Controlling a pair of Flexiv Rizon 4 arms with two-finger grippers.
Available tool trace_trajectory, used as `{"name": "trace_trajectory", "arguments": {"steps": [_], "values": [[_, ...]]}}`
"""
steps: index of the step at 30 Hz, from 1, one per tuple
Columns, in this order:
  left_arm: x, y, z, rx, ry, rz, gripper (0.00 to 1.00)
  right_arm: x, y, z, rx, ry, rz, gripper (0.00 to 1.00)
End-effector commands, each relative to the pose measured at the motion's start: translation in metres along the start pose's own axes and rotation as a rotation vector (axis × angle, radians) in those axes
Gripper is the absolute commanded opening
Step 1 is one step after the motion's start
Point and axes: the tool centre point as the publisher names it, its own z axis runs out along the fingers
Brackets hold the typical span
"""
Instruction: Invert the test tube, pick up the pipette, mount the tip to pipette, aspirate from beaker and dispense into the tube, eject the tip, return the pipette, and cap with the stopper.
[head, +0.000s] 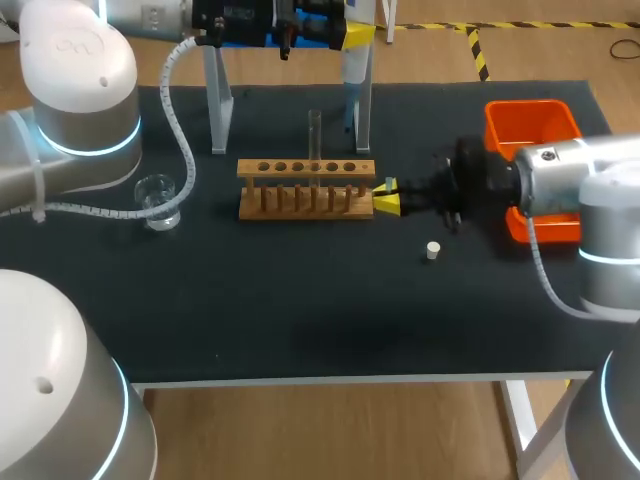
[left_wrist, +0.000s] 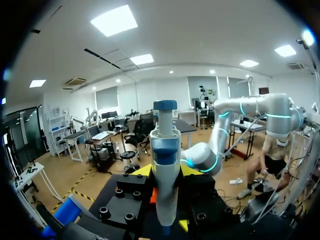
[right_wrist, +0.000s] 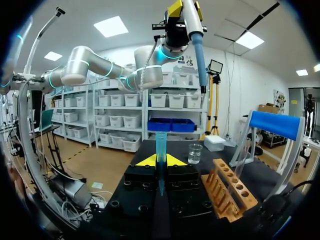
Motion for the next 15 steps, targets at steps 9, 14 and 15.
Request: {"name": "trace_trajectory", "arguments": {"steps": [9, 14, 15], "values": [[0.0, 0.0, -0.001, -0.001, 0.003, 0.0, 0.0, -0.024, 0.012, 0.016, -0.02, -0.015, -0.017, 0.0], [0.0, 0.0, -0.001, -0.001, 0.003, 0.0, 0.0, -0.032, 0.014, 0.02, -0.036, -0.019, -0.015, 0.0], [0.0, 0.0, -0.001, -0.001, 0.003, 0.0, 0.0, -0.034, 0.014, 0.021, -0.042, -0.02, -0.012, 0.0]]}}
